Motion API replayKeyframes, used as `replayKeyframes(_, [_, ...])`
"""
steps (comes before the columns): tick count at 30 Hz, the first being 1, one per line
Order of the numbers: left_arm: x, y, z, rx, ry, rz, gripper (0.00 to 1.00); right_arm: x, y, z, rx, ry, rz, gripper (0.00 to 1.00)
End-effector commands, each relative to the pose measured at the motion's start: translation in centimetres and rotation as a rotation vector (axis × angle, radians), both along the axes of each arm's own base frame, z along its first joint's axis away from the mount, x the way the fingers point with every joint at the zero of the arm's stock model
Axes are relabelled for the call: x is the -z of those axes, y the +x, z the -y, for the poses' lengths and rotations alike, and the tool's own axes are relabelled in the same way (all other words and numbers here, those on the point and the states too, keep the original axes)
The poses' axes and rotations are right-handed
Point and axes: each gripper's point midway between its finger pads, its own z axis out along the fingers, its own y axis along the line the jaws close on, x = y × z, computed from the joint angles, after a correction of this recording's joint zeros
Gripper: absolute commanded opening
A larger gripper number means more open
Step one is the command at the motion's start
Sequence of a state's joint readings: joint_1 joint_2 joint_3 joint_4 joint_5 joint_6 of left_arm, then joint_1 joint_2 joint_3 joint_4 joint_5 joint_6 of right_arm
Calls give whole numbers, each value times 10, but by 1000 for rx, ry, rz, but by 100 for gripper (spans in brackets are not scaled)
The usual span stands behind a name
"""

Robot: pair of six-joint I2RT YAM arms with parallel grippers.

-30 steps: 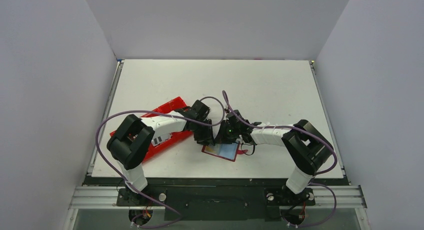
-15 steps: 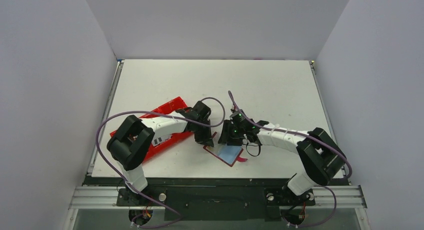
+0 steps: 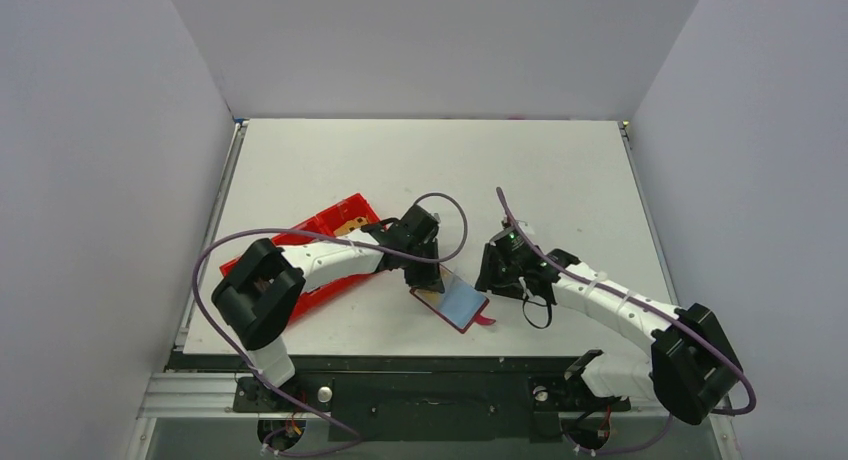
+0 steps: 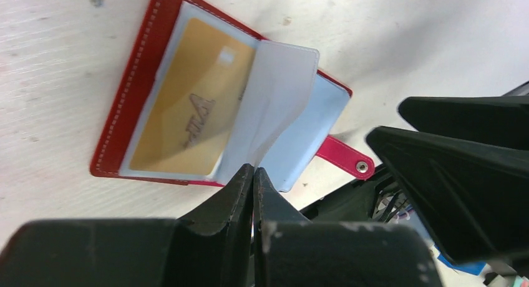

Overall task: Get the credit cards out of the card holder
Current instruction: Remove the credit card from the card holder.

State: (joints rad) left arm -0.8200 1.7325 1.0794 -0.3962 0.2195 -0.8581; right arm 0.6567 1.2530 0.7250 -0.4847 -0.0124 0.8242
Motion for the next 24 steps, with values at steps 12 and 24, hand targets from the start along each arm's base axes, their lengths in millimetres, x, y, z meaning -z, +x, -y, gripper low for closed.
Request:
replayKeyframes(12, [-12, -29, 61, 209, -76, 77, 17, 38, -34, 33, 101, -25, -73, 46])
replayKeyframes(24, [-6, -29, 84, 228, -103, 70, 26, 53, -2, 36, 141, -2, -82, 10])
